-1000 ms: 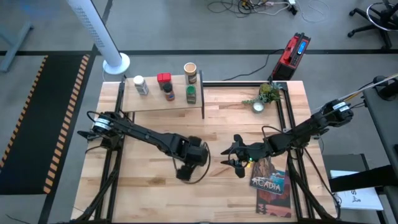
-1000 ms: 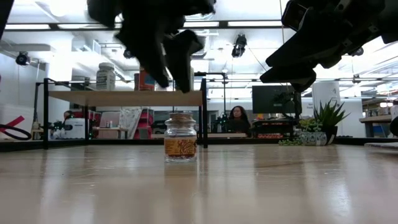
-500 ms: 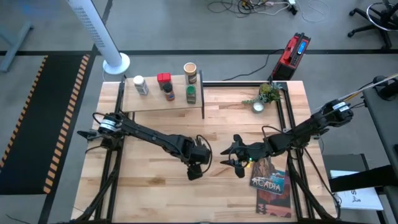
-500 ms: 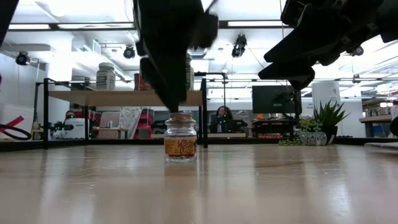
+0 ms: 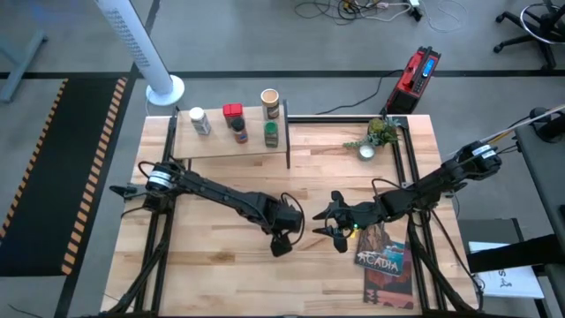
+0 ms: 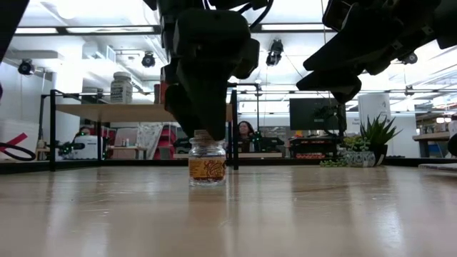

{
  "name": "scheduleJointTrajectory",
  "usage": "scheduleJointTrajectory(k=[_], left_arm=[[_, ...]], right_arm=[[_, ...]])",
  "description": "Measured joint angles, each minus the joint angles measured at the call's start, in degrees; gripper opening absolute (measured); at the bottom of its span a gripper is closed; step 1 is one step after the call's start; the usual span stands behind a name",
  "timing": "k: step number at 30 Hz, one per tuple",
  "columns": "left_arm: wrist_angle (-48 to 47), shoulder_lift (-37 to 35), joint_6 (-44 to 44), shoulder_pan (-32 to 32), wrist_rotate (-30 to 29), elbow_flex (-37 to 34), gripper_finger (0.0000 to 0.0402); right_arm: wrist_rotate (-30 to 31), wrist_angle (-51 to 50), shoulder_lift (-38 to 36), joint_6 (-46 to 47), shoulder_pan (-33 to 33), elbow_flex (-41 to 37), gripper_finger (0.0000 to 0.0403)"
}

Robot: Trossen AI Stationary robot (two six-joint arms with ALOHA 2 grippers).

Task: Shelf spices
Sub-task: Put the transparent seasoning bottle on the shelf

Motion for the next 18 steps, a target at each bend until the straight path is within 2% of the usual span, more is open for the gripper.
scheduleJointTrajectory(k=[18], left_arm=[[2.5,0.0,0.7,1.5,-2.0,-2.3,0.0281]], right_arm=[[0.0,0.1,0.0,-0.1,0.0,0.0,0.0181]])
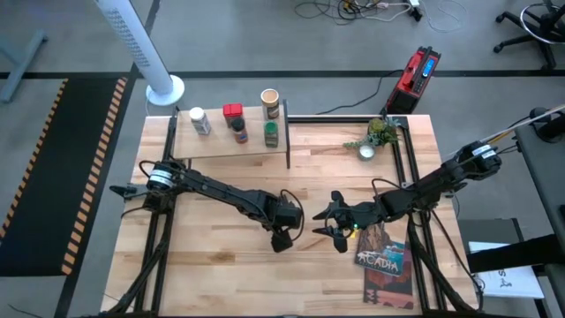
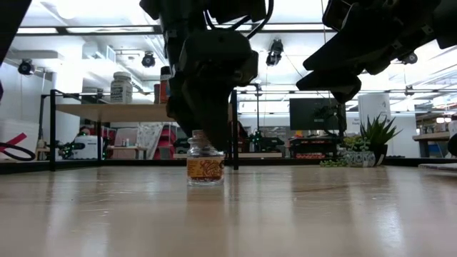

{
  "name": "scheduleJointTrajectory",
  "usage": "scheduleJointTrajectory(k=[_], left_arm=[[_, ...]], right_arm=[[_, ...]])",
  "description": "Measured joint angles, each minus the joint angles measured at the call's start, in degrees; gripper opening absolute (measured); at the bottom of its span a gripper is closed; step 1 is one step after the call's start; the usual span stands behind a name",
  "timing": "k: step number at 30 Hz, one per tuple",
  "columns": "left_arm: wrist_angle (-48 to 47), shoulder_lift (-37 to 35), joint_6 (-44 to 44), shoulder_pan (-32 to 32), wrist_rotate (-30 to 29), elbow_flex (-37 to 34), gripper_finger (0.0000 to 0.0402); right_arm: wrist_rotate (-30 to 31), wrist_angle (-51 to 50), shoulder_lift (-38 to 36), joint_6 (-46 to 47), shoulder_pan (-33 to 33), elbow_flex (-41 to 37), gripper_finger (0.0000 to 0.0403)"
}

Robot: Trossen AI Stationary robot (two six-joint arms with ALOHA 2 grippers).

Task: Shelf spices
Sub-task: Put the transparent seasoning bottle on the shelf

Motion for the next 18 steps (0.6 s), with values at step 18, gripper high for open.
scheduleJointTrajectory(k=[18], left_arm=[[0.5,0.0,5.9,0.5,1.5,-1.9,0.0199]], right_arm=[[0.0,0.0,0.0,0.0,0.0,0.0,0.0181]])
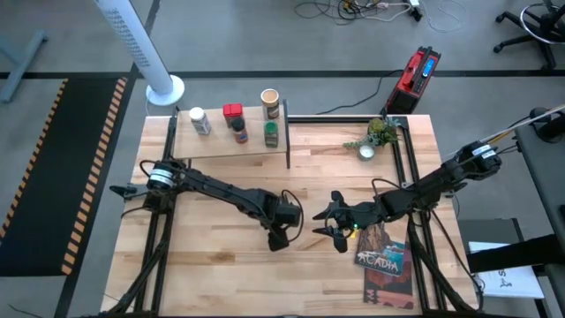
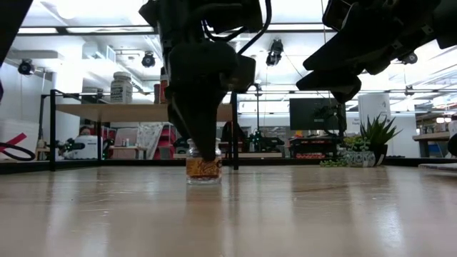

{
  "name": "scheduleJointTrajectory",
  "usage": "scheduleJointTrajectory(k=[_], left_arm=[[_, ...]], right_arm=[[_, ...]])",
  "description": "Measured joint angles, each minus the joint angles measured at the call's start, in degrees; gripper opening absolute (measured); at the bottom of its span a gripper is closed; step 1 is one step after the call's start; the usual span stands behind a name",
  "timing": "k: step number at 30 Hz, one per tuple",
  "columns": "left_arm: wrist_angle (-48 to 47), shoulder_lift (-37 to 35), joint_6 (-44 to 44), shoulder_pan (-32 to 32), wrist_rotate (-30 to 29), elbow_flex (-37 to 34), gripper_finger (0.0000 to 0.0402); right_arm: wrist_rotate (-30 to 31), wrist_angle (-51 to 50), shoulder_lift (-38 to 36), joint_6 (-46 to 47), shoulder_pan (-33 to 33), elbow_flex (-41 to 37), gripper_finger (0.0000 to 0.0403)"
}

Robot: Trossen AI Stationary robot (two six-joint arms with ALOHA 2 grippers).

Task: Shelf spices
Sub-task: Put the transparent seasoning bottle on the shelf

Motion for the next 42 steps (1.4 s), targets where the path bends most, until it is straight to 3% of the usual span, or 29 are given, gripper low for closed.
scheduleJointTrajectory(k=[5,13,27,35,42], left_arm=[[1.1,0.0,1.4,0.2,-0.1,0.0,0.0171],[-0.9,0.0,8.8,0.2,0.0,0.5,0.0172],[-28.4,-0.1,38.3,0.3,0.0,5.3,0.0172],[-31.8,-4.1,36.7,0.2,1.7,4.5,0.0172],[-28.6,-12.8,30.6,0.1,1.9,3.8,0.0172]], right_arm=[[0.0,0.0,0.0,0.0,0.0,0.0,0.0181],[0.0,0.0,0.0,0.0,0.0,0.0,0.0181],[0.0,-0.9,0.0,0.1,0.0,0.0,0.0181],[0.0,-1.5,0.0,0.2,0.0,0.0,0.0181],[0.0,-1.3,0.0,0.1,0.0,-0.1,0.0181]])
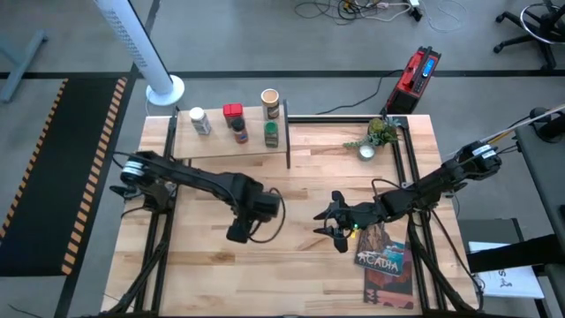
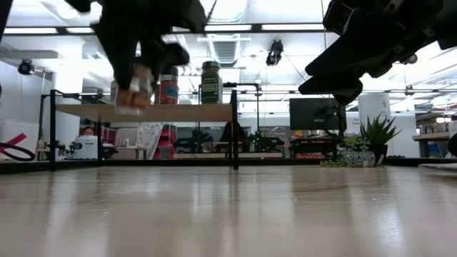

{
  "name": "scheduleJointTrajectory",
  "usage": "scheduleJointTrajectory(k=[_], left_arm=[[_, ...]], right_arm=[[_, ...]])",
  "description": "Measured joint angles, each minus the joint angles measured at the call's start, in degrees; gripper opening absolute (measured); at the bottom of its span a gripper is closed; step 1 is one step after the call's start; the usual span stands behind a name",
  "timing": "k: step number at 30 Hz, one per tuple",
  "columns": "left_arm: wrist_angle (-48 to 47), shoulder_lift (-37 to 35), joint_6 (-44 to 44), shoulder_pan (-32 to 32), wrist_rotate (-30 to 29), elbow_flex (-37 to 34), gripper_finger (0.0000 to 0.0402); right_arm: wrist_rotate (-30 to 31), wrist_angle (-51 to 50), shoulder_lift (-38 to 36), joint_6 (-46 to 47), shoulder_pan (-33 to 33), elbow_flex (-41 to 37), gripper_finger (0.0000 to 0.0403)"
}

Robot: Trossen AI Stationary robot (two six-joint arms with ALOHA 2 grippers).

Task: Shelf spices
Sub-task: Put the transparent seasoning bottle on the shelf

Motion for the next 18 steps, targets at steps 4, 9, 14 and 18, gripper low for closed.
scheduleJointTrajectory(k=[4,9,14,18], left_arm=[[-1.4,-5.8,-3.1,0.2,-3.4,-0.1,0.0172],[-6.9,-13.0,-6.6,1.0,-10.5,-0.4,0.0172],[-10.3,-20.8,-11.2,4.1,-15.7,-3.1,0.0171],[-10.2,-26.3,-11.8,8.8,-16.0,-8.2,0.0171]], right_arm=[[0.0,0.1,0.0,0.2,0.0,0.0,0.0181],[0.0,0.3,0.0,0.4,0.2,-0.1,0.0181],[0.0,1.2,0.0,0.5,0.3,-0.1,0.0181],[0.0,1.8,0.0,0.6,0.3,-0.1,0.0181]])
